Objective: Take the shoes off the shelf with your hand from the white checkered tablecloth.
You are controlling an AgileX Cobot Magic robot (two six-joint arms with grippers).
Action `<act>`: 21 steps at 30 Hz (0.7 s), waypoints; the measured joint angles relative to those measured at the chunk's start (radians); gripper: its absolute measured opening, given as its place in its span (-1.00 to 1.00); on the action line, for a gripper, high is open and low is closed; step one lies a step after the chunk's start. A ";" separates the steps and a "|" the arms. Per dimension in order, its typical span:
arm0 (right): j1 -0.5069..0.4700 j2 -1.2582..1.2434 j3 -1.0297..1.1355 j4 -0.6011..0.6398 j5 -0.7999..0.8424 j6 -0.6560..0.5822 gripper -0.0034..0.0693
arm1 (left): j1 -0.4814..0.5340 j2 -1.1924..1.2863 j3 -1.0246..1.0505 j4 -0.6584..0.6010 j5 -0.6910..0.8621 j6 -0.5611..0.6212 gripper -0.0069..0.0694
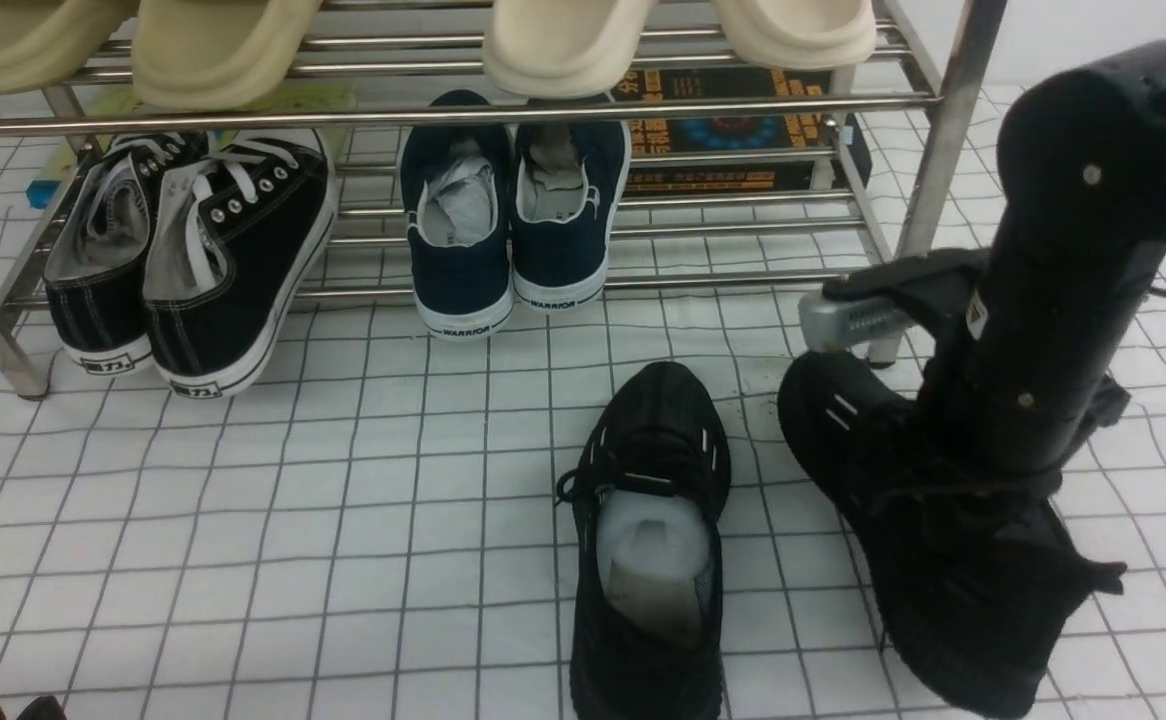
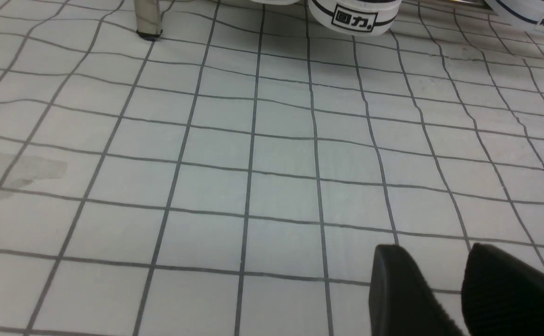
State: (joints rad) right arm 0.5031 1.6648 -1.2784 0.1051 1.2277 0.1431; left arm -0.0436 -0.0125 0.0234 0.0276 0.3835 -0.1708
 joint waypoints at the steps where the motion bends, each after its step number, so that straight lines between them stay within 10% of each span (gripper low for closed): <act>1: 0.000 0.000 0.008 0.007 -0.011 0.000 -0.88 | 0.000 0.000 0.000 0.000 0.000 0.000 -0.19; 21: 0.027 0.022 0.035 0.161 -0.180 0.002 -0.72 | 0.000 0.000 0.000 0.000 0.000 0.000 -0.19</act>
State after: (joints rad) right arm 0.5303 1.6864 -1.2435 0.2656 1.0478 0.1451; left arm -0.0436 -0.0125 0.0234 0.0276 0.3835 -0.1708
